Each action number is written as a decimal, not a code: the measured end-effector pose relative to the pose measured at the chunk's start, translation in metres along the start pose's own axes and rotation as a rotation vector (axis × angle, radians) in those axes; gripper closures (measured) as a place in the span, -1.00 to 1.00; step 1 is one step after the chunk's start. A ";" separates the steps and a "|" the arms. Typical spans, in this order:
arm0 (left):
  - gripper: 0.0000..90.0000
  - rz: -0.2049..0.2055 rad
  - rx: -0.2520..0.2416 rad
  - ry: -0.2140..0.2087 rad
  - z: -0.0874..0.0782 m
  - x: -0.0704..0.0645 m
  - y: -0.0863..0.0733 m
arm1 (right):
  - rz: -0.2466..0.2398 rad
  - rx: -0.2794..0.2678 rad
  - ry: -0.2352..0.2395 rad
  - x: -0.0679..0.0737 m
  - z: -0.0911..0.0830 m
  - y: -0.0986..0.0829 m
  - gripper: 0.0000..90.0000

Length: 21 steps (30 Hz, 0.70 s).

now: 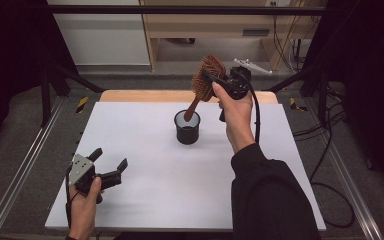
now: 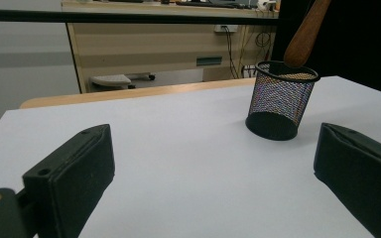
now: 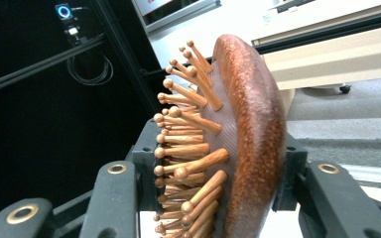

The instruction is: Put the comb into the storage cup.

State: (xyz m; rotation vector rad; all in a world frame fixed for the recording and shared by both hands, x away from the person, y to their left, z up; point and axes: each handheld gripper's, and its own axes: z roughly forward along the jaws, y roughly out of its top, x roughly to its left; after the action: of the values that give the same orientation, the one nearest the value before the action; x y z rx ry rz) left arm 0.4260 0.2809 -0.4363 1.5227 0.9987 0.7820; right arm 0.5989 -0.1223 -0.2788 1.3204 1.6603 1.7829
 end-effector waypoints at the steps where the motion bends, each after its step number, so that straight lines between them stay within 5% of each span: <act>1: -0.94 0.000 0.000 0.000 0.000 0.000 0.000 | -0.001 0.001 -0.002 -0.001 0.000 0.000 0.15; 21: -0.94 0.005 -0.005 -0.005 0.000 0.000 0.000 | -0.012 0.042 -0.015 -0.008 0.011 -0.015 0.15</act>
State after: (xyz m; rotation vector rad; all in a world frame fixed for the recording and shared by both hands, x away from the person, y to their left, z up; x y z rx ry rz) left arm 0.4258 0.2812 -0.4360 1.5233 0.9890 0.7836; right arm 0.6074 -0.1189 -0.2967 1.3355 1.7029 1.7355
